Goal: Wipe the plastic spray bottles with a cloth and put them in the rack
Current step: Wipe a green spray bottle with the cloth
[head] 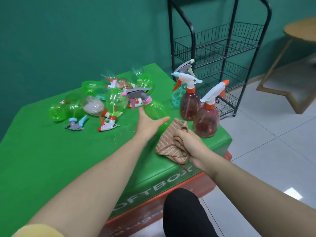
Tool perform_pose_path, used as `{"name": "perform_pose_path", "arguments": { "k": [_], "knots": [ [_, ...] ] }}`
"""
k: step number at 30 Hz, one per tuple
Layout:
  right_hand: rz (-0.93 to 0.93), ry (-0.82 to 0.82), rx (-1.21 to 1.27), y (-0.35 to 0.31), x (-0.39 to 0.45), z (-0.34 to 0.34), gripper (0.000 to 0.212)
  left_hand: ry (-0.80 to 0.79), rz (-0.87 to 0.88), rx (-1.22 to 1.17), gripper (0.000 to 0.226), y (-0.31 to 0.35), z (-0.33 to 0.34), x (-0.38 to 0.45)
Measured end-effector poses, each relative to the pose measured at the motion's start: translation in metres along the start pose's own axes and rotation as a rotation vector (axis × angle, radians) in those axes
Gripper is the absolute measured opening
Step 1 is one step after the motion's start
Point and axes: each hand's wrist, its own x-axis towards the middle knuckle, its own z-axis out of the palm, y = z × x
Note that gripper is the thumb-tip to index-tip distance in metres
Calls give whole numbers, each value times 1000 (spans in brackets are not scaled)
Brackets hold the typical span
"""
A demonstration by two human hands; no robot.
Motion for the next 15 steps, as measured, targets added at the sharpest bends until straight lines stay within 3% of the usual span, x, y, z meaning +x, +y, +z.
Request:
{"name": "perform_pose_path", "arguments": {
  "k": [6,15],
  "knots": [
    [9,-11,20,1,11,-6,22,-56,20,105,107,11,30,26],
    [26,43,-18,2,24,-12,25,-13,49,201,106,11,49,46]
  ]
}}
